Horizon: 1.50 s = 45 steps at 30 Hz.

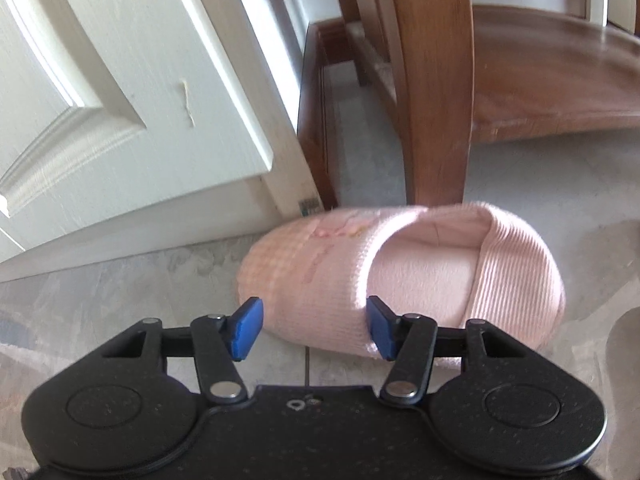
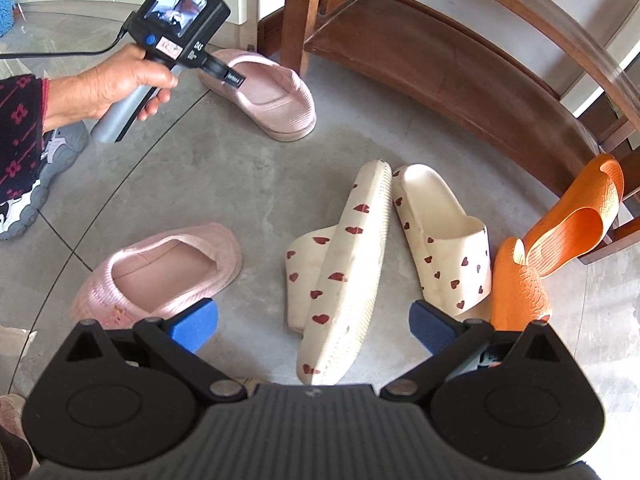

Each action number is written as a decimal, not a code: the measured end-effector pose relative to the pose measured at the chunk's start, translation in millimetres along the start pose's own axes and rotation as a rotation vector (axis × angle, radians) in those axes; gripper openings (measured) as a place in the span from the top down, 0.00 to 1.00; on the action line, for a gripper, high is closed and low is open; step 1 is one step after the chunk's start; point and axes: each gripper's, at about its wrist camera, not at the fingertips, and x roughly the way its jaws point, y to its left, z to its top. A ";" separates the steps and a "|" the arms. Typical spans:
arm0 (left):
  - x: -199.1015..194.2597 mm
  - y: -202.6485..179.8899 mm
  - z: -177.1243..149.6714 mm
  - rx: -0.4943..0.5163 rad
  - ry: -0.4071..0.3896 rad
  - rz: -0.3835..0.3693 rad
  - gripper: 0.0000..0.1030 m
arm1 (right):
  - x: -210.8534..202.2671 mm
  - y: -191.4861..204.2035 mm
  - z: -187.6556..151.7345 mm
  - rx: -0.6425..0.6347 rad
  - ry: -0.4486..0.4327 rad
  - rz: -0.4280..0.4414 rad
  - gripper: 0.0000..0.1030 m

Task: Organize scattered shoes
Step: 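Grasp the second pink slipper by the shoe rack with the left tool, then place the second pink slipper beside the first with the left tool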

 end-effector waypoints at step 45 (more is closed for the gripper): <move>-142.4 46.1 -147.7 0.209 0.020 -0.315 0.43 | 10.5 37.5 24.8 -0.107 -0.149 0.045 0.00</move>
